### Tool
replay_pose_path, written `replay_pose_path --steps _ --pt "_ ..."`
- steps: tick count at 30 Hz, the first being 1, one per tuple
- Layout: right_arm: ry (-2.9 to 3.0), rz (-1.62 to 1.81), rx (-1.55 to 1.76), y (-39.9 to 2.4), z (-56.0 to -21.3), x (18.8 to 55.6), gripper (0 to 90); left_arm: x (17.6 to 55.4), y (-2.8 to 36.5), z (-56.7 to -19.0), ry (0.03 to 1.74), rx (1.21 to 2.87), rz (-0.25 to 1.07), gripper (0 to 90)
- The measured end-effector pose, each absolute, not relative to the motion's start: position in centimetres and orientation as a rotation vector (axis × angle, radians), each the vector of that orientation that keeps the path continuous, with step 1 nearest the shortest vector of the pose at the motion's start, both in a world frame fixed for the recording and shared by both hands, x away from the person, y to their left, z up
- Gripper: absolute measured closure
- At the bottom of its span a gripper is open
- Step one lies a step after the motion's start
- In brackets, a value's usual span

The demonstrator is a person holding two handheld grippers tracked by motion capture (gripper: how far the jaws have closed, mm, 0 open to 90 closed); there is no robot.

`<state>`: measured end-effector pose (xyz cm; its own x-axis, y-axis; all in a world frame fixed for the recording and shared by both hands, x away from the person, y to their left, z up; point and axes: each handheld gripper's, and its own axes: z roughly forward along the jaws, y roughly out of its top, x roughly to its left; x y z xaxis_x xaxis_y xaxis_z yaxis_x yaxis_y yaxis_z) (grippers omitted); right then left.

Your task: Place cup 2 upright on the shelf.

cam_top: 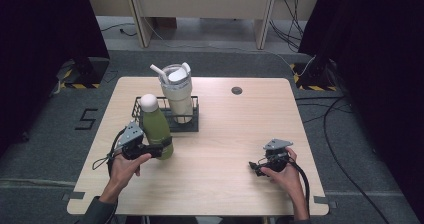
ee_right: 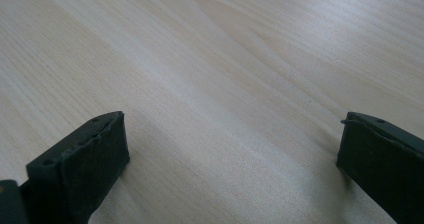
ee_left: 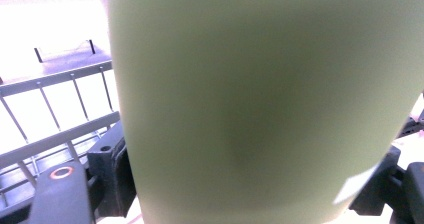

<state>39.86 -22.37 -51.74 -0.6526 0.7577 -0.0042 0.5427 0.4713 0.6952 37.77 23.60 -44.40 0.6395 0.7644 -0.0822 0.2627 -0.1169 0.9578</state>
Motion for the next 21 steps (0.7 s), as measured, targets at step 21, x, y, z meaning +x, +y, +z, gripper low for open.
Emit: replay_pose_path --steps 21 --pt "2.411 0.973 1.102 -22.4 -51.7 39.9 0.3 38.1 25.9 -42.6 0.885 1.629 0.564 19.8"
